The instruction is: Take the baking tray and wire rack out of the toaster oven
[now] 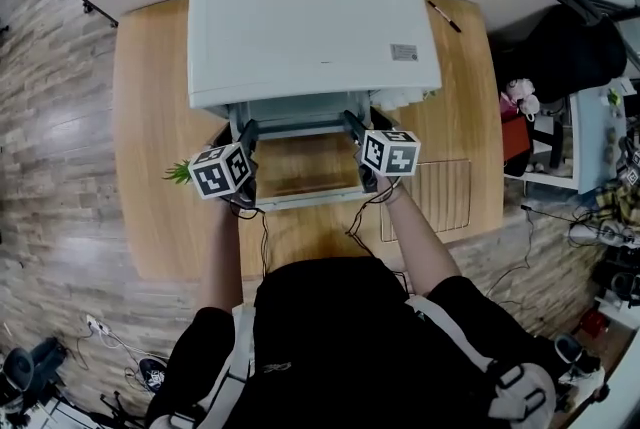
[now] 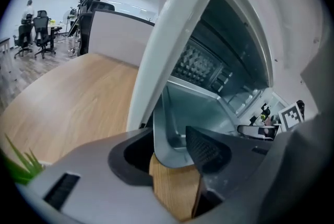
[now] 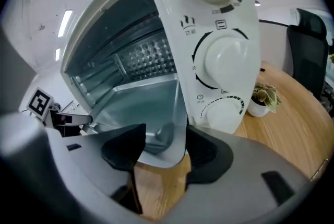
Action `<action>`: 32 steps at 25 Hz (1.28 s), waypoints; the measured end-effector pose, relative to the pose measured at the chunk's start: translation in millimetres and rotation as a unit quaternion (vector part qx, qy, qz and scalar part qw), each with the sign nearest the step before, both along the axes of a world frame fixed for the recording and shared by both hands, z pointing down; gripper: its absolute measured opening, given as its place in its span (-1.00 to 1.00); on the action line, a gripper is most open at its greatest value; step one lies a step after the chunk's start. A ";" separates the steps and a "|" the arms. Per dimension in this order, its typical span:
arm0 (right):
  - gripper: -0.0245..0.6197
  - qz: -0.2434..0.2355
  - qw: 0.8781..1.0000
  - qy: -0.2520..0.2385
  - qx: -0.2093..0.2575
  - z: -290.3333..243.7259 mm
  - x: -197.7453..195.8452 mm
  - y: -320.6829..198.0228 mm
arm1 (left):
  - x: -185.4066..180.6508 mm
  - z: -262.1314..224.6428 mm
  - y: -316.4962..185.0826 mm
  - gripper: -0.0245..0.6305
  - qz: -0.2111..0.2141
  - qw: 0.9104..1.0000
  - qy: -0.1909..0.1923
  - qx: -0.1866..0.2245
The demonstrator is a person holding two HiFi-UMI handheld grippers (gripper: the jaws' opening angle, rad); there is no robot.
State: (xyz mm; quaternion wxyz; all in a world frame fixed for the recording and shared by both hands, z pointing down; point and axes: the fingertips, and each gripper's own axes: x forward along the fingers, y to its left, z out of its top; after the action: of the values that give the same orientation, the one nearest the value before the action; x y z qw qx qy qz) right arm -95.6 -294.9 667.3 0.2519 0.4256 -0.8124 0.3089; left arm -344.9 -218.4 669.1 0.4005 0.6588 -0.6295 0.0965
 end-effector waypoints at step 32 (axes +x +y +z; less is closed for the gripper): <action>-0.39 0.019 0.999 0.025 -0.013 -4.3 36.9 114.5 | 28.9 -12.2 110.5 -0.37 0.026 0.999 0.022 -0.007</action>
State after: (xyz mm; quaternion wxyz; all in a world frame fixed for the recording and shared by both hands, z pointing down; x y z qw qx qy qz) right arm -58.7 -180.4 662.9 0.2717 0.4452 -0.7936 0.3133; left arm -316.0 -107.9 656.9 0.4163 0.6741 -0.6026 0.0961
